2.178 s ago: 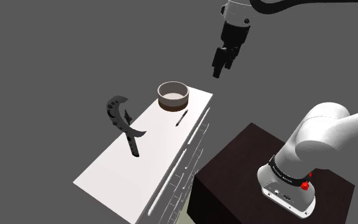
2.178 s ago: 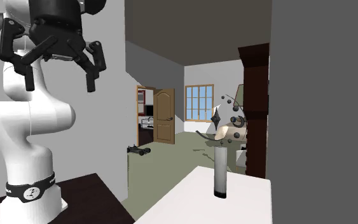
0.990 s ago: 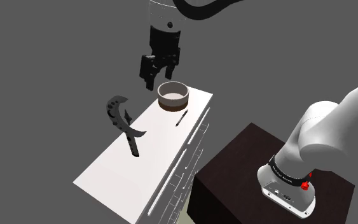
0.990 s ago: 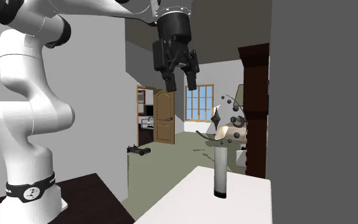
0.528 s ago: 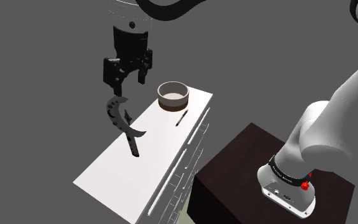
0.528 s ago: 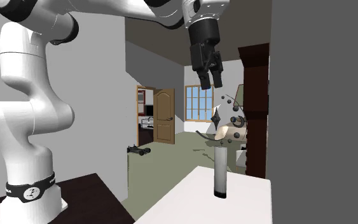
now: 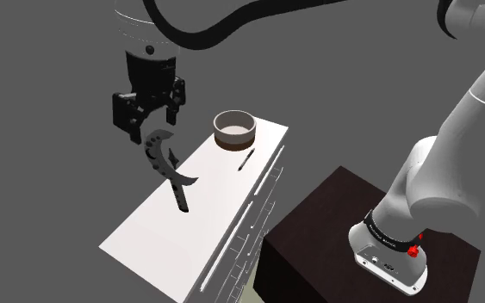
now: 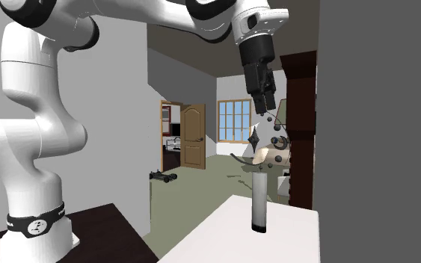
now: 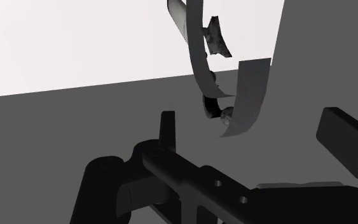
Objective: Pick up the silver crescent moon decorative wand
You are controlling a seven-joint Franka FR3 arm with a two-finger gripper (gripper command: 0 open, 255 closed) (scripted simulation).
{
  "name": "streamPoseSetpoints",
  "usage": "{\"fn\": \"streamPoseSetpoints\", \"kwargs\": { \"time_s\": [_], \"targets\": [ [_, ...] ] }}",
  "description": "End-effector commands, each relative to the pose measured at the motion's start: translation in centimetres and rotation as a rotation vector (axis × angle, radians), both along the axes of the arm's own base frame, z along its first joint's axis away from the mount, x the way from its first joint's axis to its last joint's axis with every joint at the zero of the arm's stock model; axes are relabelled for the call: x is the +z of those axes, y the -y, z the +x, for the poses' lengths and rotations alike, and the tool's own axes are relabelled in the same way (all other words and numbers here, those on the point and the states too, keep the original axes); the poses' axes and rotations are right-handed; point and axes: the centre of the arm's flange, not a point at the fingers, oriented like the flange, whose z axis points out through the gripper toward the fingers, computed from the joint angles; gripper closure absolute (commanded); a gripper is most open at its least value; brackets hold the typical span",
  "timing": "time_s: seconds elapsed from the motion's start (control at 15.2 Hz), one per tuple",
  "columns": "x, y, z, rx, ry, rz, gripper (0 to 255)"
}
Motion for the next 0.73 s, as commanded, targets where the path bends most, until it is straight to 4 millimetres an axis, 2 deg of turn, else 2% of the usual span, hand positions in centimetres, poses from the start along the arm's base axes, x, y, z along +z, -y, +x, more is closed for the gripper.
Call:
{"fn": "streamPoseSetpoints", "kwargs": {
  "time_s": [0.0, 0.2, 0.26, 0.66],
  "targets": [
    [-0.95, 0.07, -0.02, 0.0, 0.0, 0.0, 0],
    [-1.78, 0.07, -0.02, 0.0, 0.0, 0.0, 0],
    [-1.76, 0.1, -0.02, 0.0, 0.0, 0.0, 255],
    [-1.79, 0.06, -0.01, 0.0, 0.0, 0.0, 255]
  ]
}}
